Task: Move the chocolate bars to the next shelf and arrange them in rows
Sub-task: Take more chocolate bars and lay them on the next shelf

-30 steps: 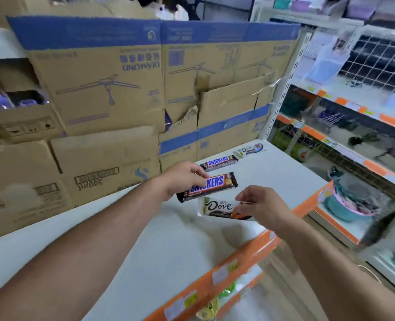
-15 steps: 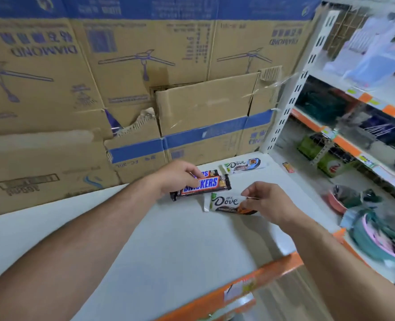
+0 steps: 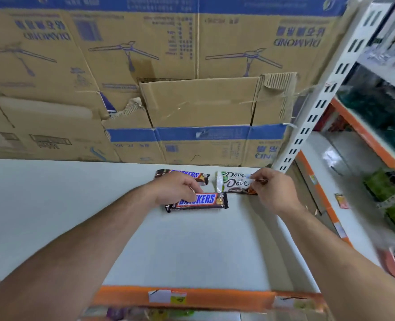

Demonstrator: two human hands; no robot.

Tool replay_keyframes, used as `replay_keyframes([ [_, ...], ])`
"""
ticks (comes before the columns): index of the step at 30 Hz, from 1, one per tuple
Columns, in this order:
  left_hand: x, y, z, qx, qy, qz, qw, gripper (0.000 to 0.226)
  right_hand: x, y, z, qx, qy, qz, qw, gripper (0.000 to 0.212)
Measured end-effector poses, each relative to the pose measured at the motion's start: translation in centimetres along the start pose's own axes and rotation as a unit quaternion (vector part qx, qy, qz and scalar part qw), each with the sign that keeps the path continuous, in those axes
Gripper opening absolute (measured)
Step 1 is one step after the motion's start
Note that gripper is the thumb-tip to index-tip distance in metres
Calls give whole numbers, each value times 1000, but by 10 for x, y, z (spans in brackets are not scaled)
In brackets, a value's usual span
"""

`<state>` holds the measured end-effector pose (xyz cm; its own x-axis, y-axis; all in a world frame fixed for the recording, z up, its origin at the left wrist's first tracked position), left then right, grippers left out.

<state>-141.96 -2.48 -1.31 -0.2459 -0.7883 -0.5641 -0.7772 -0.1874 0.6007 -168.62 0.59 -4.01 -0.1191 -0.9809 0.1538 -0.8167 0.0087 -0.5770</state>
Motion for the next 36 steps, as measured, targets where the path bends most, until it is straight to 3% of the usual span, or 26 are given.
replay_keyframes([
  [15,-8,-7,0,-36,17,-19,999,16,11,17,6,-70,37,-100,992,14],
  [20,-11,-14,-10,-29,9,-5,1000,16,-5,9,15,-168,67,-42,983,26],
  [23,-13,-21,-20,-21,9,1,1000,16,-31,-12,26,-184,99,-66,976,28],
  [26,-12,-29,-29,-16,17,11,1000,17,-63,-36,47,-177,39,-120,976,29],
  [31,-11,-42,-37,17,19,33,999,17,-95,-59,74,-233,-34,-135,962,61],
  [36,1,-53,-36,68,96,85,989,21,-94,-63,73,-245,-38,-119,961,65],
])
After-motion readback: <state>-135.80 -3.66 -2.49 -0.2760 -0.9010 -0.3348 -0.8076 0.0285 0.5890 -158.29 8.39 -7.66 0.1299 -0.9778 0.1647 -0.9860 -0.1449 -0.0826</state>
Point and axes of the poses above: each hand's wrist, its own x-axis towards the middle knuckle, its own z-axis out of the palm, y = z × x, the point moved 1 cm from there along x, towards the middle knuckle, and after that the axes turned 10 degrees about -z, right-handed, at the moved point
